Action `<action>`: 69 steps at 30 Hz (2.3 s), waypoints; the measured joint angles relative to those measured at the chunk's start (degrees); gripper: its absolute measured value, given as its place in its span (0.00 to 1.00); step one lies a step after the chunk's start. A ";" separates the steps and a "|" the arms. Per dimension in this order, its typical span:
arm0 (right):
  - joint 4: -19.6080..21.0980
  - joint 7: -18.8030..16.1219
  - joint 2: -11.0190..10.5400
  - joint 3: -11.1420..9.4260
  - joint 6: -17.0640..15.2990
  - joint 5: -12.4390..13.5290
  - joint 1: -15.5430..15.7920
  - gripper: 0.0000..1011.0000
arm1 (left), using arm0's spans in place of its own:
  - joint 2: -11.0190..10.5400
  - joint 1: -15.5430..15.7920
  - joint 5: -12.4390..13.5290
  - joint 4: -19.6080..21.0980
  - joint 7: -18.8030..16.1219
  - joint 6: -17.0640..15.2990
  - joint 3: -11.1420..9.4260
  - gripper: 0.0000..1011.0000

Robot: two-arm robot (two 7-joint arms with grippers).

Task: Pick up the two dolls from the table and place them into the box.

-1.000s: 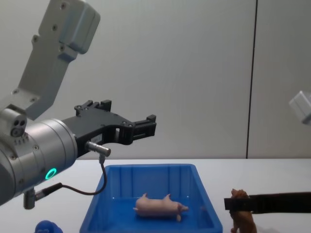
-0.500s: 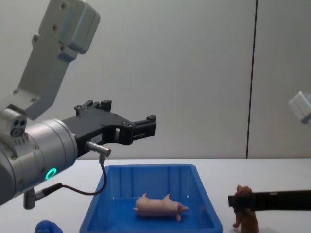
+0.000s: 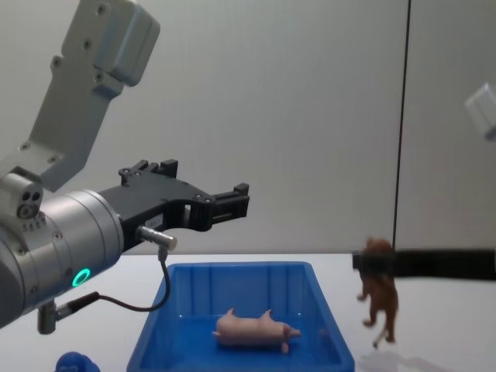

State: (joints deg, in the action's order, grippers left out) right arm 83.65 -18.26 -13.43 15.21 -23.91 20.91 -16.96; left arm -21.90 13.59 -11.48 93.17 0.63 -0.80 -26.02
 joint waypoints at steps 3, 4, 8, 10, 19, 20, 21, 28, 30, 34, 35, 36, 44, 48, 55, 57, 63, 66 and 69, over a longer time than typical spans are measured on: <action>1.16 -0.53 0.34 0.05 0.40 0.33 -0.58 0.42 | 0.00 0.00 0.00 0.00 0.00 0.00 0.00 0.99; 1.59 -0.81 0.54 0.14 0.51 0.55 -0.87 0.42 | 0.00 0.00 0.00 0.00 0.00 0.00 0.00 0.99; 2.25 -1.34 1.16 0.41 0.58 1.01 -1.68 0.42 | 0.00 0.00 0.00 0.00 0.00 0.00 0.00 0.99; 2.43 -1.69 1.54 0.58 0.50 1.34 -2.17 0.42 | 0.00 0.00 0.00 0.00 0.00 0.00 0.00 0.99; 1.30 -2.79 3.35 1.63 -1.12 2.10 -4.23 0.42 | 0.00 0.00 0.00 0.00 0.00 0.00 0.00 0.99; 1.04 -2.84 3.52 1.76 -1.25 2.11 -4.41 0.42 | 0.00 0.00 0.00 0.00 0.00 0.00 0.00 0.99; 0.59 -2.95 3.79 1.96 -1.54 2.13 -4.67 0.42 | 0.00 0.00 0.00 0.00 0.00 0.00 0.00 0.99; -1.40 -3.51 4.73 2.75 -2.48 2.16 -5.57 0.49 | 0.00 0.00 0.00 0.00 0.00 0.00 0.00 0.99; -2.14 -3.84 5.01 3.01 -2.70 2.27 -5.79 0.58 | 0.00 0.00 0.00 0.00 0.00 0.00 0.00 0.99; -3.30 -4.61 5.37 3.39 -2.84 2.68 -6.03 0.70 | 0.00 0.00 0.00 0.00 0.00 0.00 0.00 0.99; -3.41 -4.69 5.40 3.43 -2.84 2.72 -6.04 0.73 | 0.00 0.00 0.00 0.00 0.00 0.00 0.00 0.99; -3.52 -4.76 5.40 3.45 -2.82 2.77 -6.04 0.73 | 0.00 0.00 0.00 0.00 0.00 0.00 0.00 0.99; -3.19 -5.44 4.66 3.23 -1.34 3.27 -5.40 0.98 | 0.00 0.00 0.00 0.00 0.00 0.00 0.00 0.99; -1.84 -5.70 3.61 2.79 -0.38 3.35 -4.37 0.99 | 0.00 0.00 0.00 0.00 0.00 0.00 0.00 0.99; 1.47 -6.24 0.83 1.80 1.37 3.32 -1.51 0.99 | 0.00 0.00 0.00 0.00 0.00 0.00 0.00 0.99; 2.51 -6.34 0.08 1.51 1.78 3.31 -0.73 0.99 | 0.00 0.00 0.00 0.00 0.00 0.00 0.00 0.99; 5.35 -6.63 -2.55 0.67 3.31 3.25 2.10 0.99 | 0.01 0.00 0.00 0.00 0.00 0.00 0.00 0.99; 6.56 -6.74 -3.69 0.30 3.96 3.22 3.34 0.99 | 0.00 0.00 0.00 0.00 0.00 0.00 0.00 0.99; 7.32 -6.80 -4.40 0.06 4.36 3.20 4.11 0.99 | 0.01 -0.01 0.00 0.00 0.00 0.00 0.01 0.99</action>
State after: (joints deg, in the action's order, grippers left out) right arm 90.97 -25.06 -17.83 15.27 -19.56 24.11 -12.86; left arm -21.89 13.58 -11.48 93.18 0.63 -0.80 -26.01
